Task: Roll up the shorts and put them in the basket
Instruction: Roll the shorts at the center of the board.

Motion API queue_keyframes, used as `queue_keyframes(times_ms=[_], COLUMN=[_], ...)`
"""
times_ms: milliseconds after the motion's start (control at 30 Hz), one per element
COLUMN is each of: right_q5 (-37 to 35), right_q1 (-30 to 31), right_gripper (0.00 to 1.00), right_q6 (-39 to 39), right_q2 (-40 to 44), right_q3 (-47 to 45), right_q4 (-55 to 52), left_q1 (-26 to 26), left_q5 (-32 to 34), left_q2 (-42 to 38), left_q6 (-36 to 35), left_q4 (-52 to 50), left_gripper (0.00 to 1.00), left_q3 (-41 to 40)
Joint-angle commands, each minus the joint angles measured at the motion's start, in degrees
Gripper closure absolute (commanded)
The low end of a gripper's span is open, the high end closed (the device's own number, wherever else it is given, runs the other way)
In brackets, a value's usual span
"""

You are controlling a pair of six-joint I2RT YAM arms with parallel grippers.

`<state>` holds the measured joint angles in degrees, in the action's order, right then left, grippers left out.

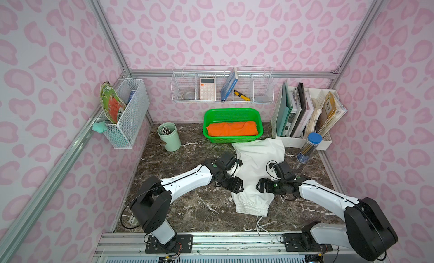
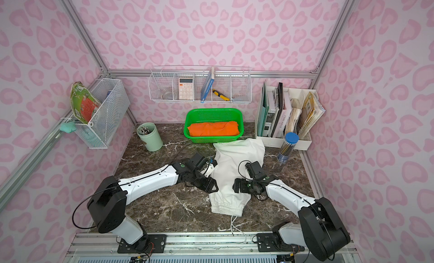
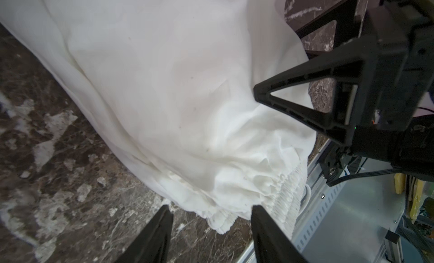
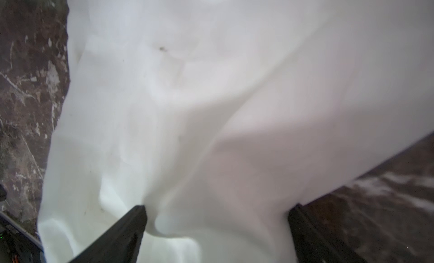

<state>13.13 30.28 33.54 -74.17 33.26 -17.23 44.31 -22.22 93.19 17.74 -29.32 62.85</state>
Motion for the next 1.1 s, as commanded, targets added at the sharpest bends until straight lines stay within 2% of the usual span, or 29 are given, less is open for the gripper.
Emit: queue_keyframes(times_ms=[0,267,400,700,900,1067], right_q5=[-0.2,0.4,-1.4,-7.3,-4.3,-0.6], right_q1=[3.2,5.6,5.9,5.3,6.1,9.8], right_gripper=[0.02,0.02,0.02,0.02,0.02,0.02], right_q6=[5.4,9.9,9.2,9.9,12.7,17.4], right_q2=[0.2,4.1,8.0,19.2,22.3,23.8], right_q3=[-1.5,-6.7,-6.7,-3.9,-4.2,-6.3], right_q4=[2.0,4.2,-0.1,-11.2,-18.5,-19.5], left_q1=[0.0,0.1,0.2,0.2,1.4,3.8], left_q5=[-1.1,-0.4,-0.9,-2.0,-4.3,-4.4], left_q2=[0.1,0.9,1.6,-4.2,-3.6,-1.4], left_q6=[2.0,3.3,3.8,1.1,-0.1,0.5], left_q4=[0.7,1.0,0.7,-2.7,-5.2,-4.9], left_gripper=[0.42,0.42,0.43,0.42,0.42,0.45], left_q3=[-1.7,-3.5,-3.2,-0.2,0.2,-0.5])
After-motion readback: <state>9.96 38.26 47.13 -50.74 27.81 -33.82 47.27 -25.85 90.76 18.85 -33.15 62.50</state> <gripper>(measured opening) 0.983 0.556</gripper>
